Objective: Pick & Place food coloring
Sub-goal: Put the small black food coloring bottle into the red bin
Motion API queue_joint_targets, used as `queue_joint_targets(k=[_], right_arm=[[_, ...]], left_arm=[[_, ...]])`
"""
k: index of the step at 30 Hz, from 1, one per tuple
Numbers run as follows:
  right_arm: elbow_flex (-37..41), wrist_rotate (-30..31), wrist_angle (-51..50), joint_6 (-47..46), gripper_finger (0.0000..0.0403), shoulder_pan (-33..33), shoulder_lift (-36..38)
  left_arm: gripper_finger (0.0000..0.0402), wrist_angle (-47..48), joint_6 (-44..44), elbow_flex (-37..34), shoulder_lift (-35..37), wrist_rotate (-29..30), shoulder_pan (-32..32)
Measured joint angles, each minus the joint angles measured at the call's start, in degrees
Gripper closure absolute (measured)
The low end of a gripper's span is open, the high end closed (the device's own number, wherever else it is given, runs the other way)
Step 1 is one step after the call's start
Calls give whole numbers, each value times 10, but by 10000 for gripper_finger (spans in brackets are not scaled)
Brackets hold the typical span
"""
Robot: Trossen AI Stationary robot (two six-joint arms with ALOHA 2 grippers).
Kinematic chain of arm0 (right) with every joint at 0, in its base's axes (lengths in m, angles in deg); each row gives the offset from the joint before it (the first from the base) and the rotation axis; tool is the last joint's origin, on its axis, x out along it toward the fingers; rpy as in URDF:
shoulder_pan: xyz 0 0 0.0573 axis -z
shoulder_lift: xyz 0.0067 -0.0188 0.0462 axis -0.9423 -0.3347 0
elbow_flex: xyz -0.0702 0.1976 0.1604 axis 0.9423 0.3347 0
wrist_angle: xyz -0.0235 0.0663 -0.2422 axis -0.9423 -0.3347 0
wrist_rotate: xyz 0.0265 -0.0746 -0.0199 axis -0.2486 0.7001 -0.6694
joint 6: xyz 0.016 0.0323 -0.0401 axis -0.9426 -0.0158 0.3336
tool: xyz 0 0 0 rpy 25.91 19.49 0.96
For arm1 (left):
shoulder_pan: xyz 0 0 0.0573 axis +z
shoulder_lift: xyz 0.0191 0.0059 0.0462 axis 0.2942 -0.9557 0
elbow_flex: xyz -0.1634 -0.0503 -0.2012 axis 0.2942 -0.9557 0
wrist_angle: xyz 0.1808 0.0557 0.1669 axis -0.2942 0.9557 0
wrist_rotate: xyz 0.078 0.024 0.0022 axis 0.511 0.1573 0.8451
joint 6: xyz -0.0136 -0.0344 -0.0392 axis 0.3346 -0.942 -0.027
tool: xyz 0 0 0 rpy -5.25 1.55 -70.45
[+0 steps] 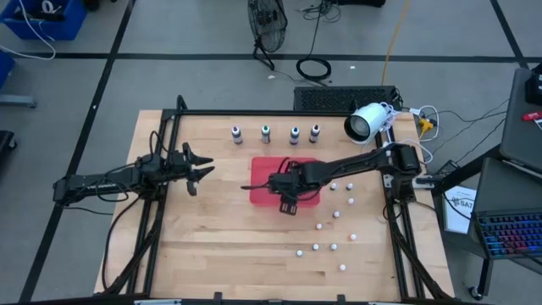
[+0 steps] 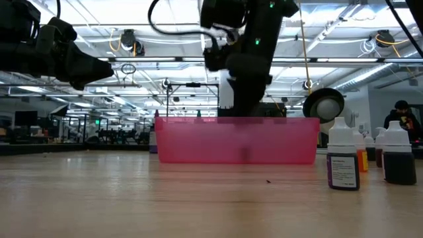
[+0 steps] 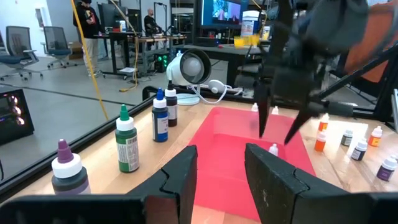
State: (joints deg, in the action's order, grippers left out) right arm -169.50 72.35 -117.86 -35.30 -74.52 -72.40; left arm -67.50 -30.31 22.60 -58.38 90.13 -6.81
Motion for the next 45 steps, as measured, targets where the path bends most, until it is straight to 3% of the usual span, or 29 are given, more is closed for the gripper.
queue_joint_targets(k=[4,9,13,20,26,38,45], right_arm=[[0,2,-49,-31,225,0,48],[2,13,-195,-110,235,-2,101],[55,51,-241,-161,234,-13,146],[186,45,-201,-232,213,-4,215],[273,42,-127,-234,202,21,237],[341,-15,-28,-226,201,61,238],[355,-19,-16,-221,210,63,238]], left_arm=[[265,0,0,0,0,0,0],[265,0,0,0,0,0,0],[265,0,0,0,0,0,0],[265,0,0,0,0,0,0],[265,0,0,0,0,0,0],[265,0,0,0,0,0,0],[265,0,0,0,0,0,0]])
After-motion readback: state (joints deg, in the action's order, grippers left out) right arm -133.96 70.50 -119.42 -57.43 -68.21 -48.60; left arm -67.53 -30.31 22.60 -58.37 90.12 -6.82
